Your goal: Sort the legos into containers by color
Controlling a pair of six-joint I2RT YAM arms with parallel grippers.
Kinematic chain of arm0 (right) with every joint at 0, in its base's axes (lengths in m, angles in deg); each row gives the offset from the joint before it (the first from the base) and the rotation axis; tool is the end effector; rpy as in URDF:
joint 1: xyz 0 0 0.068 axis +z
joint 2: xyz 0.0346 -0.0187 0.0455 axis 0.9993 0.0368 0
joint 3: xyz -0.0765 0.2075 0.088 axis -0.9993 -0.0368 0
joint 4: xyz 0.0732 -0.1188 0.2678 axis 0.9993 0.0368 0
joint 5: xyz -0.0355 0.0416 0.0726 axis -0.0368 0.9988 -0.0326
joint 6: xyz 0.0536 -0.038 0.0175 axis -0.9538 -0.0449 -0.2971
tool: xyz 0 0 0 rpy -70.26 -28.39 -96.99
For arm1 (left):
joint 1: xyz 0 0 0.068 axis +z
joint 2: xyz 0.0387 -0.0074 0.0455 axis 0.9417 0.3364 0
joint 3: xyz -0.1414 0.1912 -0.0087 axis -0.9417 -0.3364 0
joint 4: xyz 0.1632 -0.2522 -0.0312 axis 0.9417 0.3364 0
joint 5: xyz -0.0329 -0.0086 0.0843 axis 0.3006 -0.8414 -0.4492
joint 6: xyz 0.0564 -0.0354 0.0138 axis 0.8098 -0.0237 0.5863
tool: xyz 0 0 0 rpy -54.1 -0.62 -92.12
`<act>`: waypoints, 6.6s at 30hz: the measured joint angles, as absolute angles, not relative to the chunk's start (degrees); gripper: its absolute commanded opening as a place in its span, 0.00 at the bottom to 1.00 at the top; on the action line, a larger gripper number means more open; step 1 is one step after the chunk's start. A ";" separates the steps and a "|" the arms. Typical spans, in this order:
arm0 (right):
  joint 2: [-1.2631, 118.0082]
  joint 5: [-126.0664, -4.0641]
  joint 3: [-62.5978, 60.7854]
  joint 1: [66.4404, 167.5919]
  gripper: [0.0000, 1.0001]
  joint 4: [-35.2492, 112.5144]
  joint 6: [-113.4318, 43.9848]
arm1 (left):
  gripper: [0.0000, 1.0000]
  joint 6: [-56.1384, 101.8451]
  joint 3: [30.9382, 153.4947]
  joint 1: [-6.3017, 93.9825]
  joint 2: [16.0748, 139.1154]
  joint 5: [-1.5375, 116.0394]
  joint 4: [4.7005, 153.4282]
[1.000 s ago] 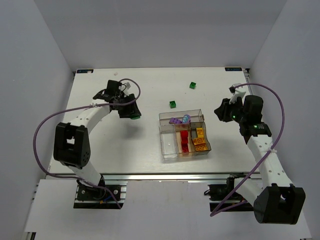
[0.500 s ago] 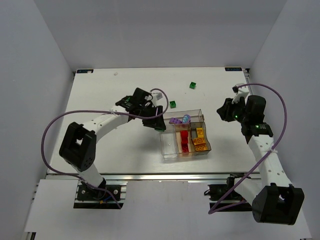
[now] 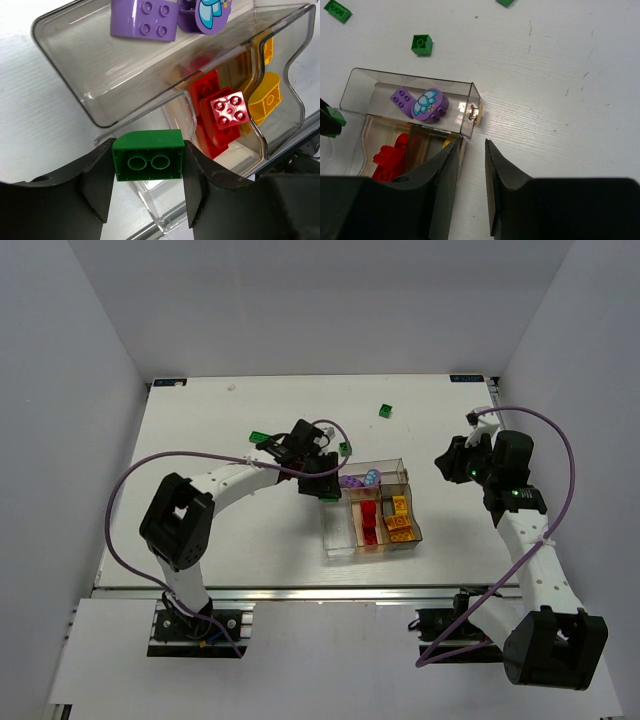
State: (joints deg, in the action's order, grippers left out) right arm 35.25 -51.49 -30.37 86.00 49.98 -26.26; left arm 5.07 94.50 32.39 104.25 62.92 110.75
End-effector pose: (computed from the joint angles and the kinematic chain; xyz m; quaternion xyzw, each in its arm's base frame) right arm 0.3079 0.0096 0.2564 -0.0989 0.8233 0.1375 0.5418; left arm 0.3226 -0.2681 0.1493 0.1054 0.9470 -0.2522 0.1689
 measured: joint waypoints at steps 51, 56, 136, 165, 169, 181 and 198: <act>35.25 -49.77 -30.59 85.28 0.34 50.05 -26.24 | 0.98 -24.31 141.69 53.35 136.14 25.61 134.97; 35.25 -49.77 -30.59 85.28 0.34 50.07 -26.24 | 0.98 -28.44 142.81 55.25 138.78 26.97 136.70; 35.33 -48.35 -31.07 84.49 0.52 50.14 -23.99 | 0.73 7.12 84.54 29.61 96.60 70.33 105.13; 113.10 -71.84 47.53 100.56 0.87 69.89 -43.74 | 0.98 28.32 63.77 31.25 58.11 24.85 92.30; 113.76 -76.39 47.86 102.06 0.86 67.42 -47.15 | 0.98 29.31 63.77 31.25 58.11 23.71 91.78; 121.17 -84.02 48.67 104.73 0.82 63.49 -50.04 | 0.98 29.79 63.77 31.25 57.98 23.06 91.39; 125.58 -89.39 53.45 104.31 0.68 58.86 -49.75 | 0.98 29.94 63.77 31.25 58.00 22.77 91.34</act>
